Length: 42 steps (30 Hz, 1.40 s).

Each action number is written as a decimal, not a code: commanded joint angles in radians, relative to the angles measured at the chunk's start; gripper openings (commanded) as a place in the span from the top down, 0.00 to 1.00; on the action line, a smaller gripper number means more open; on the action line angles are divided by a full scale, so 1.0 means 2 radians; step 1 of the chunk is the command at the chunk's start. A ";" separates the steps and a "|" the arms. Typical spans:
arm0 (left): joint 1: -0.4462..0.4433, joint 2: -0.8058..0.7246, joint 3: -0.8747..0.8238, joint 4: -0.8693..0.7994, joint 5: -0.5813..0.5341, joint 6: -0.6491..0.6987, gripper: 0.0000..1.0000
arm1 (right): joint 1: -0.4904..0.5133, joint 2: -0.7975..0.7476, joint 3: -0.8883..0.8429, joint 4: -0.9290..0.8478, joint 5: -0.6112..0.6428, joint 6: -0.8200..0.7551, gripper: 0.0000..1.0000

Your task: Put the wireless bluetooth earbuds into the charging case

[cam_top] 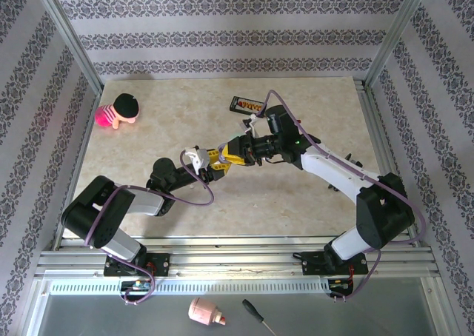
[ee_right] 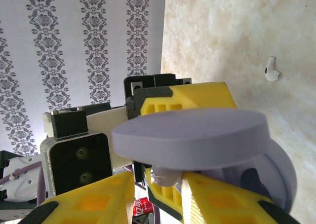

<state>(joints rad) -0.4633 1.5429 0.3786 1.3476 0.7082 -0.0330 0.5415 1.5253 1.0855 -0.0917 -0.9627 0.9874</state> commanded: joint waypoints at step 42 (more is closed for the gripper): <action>0.006 -0.019 -0.005 0.040 -0.001 0.004 0.69 | -0.163 -0.034 -0.030 -0.185 0.340 -0.322 0.52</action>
<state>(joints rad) -0.4564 1.5166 0.3771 1.3628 0.6914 -0.0322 0.2279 1.3758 0.9771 -0.4969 -0.3935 0.4137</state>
